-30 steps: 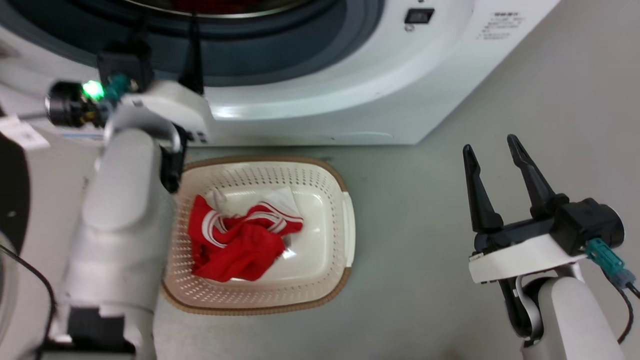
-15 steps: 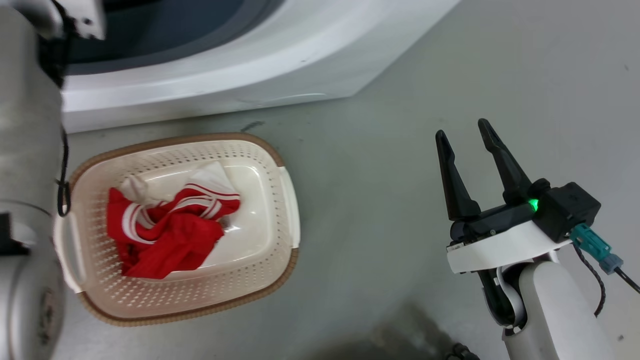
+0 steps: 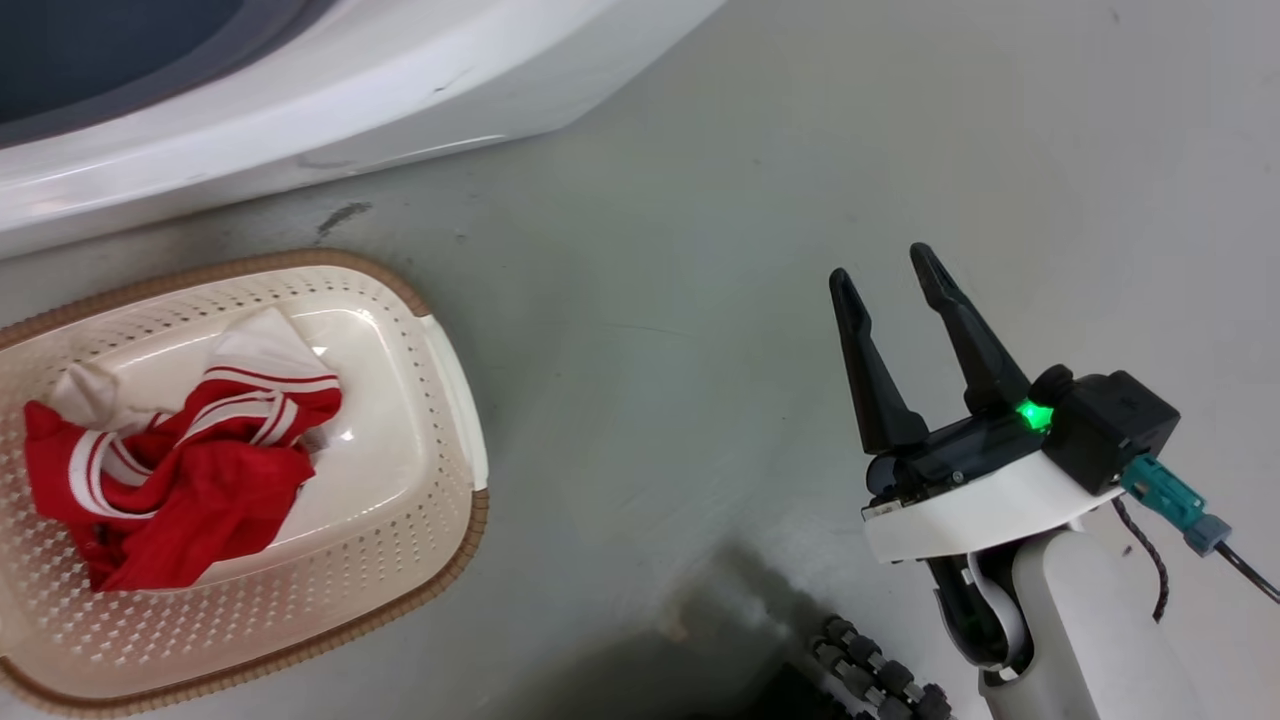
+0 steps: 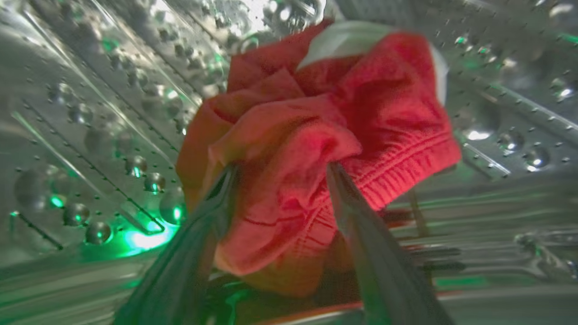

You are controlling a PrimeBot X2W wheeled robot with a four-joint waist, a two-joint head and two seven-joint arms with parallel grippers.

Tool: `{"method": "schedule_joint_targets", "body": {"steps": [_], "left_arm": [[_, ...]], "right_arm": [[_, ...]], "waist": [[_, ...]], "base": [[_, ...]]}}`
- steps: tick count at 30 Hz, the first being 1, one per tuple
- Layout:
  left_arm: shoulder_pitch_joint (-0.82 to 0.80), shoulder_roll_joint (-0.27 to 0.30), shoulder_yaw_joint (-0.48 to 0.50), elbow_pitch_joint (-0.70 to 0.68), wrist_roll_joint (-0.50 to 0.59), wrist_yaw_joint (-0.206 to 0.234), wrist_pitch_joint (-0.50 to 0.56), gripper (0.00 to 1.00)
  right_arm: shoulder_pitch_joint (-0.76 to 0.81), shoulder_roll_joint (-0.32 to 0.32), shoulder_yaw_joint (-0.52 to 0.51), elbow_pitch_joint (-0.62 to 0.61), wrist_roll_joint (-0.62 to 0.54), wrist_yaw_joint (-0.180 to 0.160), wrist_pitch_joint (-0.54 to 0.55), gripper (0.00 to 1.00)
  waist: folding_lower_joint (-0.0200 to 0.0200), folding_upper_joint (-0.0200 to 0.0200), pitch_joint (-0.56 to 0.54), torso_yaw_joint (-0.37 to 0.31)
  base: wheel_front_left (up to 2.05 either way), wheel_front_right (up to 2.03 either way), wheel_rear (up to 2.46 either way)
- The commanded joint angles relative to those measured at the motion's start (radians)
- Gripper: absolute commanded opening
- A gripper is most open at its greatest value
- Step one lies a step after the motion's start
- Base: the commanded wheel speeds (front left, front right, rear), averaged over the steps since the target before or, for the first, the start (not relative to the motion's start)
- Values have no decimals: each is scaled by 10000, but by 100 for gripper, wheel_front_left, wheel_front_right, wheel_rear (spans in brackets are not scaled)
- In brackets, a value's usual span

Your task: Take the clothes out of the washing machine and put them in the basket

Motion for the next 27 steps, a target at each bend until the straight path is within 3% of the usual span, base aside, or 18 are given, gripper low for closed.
{"method": "schedule_joint_targets", "body": {"steps": [1, 2, 3, 4, 5, 11, 16, 22, 27], "left_arm": [[17, 230, 10, 212, -106, -3, 576, 100], [-32, 241, -2, 235, -162, -5, 838, 89], [-76, 264, -33, 235, -160, -4, 1049, 49], [-106, 305, -57, 189, -175, -12, 1175, 32], [-121, 342, -97, 149, -177, -17, 1318, 0], [113, 422, -102, -154, -276, 95, 1606, 0], [520, 388, -57, -774, -404, 372, 1234, 0], [1541, 211, -132, -1867, -474, 699, -243, 0], [3162, -271, -187, -2500, -674, 930, -2385, 0]], "right_arm": [[104, 16, 57, -32, 111, -7, -18, 100], [123, 17, 87, -35, 121, -7, -18, 100], [117, 17, 113, -36, 151, -7, -18, 100], [101, 17, 137, -34, 173, -7, -18, 100], [92, 17, 160, -38, 181, -7, -18, 100], [61, 16, 267, -32, 268, -7, -18, 100], [23, 16, 296, 64, 292, -7, -19, 100], [35, 16, 192, 227, 158, -7, -19, 100], [289, 11, -104, 538, -99, -7, -19, 100]], "waist": [[-1, 0, 103, -180], [-1, 0, 109, -215], [-1, 0, 114, -237], [-1, 0, 121, -262], [-1, 0, 120, -286], [-1, 0, 23, -375], [-1, 0, -179, -384], [-1, 0, -735, -219], [-1, 0, -1957, 238]], "base": [[0, 0, 0], [0, 0, 0], [0, 0, 0], [0, 0, 0], [0, 0, 0], [0, 0, 0], [0, 0, 0], [0, 0, 0], [0, 0, 0]]}}
